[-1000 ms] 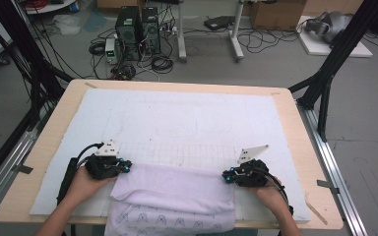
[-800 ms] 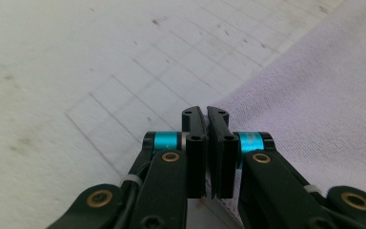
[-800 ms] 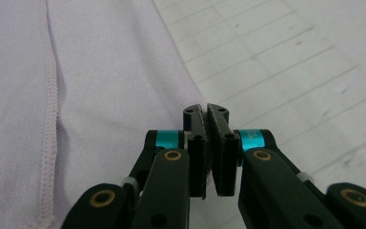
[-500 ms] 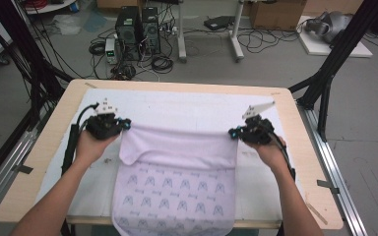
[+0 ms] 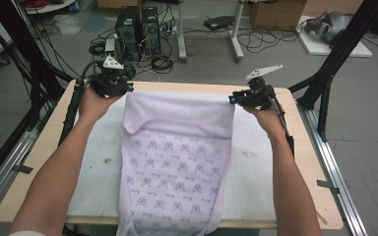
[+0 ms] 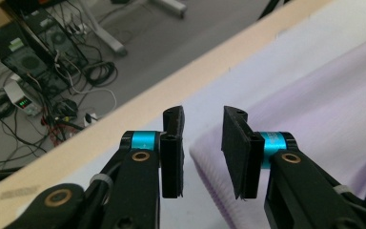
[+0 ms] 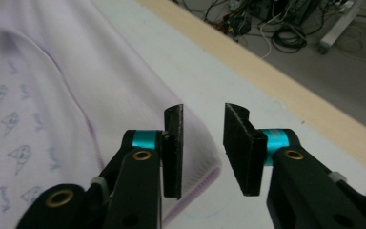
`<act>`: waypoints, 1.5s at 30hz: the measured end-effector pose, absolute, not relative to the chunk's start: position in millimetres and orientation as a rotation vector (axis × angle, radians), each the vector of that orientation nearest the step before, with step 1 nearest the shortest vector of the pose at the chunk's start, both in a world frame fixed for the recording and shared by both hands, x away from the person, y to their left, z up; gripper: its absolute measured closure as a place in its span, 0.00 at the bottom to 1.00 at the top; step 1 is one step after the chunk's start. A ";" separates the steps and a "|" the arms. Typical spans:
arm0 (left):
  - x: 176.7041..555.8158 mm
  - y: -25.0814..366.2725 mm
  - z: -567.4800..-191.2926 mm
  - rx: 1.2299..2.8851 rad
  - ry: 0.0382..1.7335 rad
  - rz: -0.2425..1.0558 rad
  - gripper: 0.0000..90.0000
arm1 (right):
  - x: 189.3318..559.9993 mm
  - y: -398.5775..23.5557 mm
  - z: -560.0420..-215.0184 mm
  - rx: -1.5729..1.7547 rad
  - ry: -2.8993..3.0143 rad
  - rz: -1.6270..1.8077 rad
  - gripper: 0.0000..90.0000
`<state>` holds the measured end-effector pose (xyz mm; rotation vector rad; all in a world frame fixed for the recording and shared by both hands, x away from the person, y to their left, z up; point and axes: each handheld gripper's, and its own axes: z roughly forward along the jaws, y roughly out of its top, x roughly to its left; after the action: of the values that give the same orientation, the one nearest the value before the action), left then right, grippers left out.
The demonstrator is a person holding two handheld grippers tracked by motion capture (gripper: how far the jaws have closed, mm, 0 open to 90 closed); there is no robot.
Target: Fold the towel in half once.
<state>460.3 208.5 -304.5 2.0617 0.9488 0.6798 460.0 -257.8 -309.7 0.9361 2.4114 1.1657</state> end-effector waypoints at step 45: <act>391.2 203.7 -418.0 2.219 0.823 0.337 0.60 | 378.0 -242.0 -397.0 0.848 2.631 1.167 0.94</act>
<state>391.2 203.7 -418.0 2.2185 0.8227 0.3366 378.0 -242.0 -397.0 0.8475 2.6311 1.1674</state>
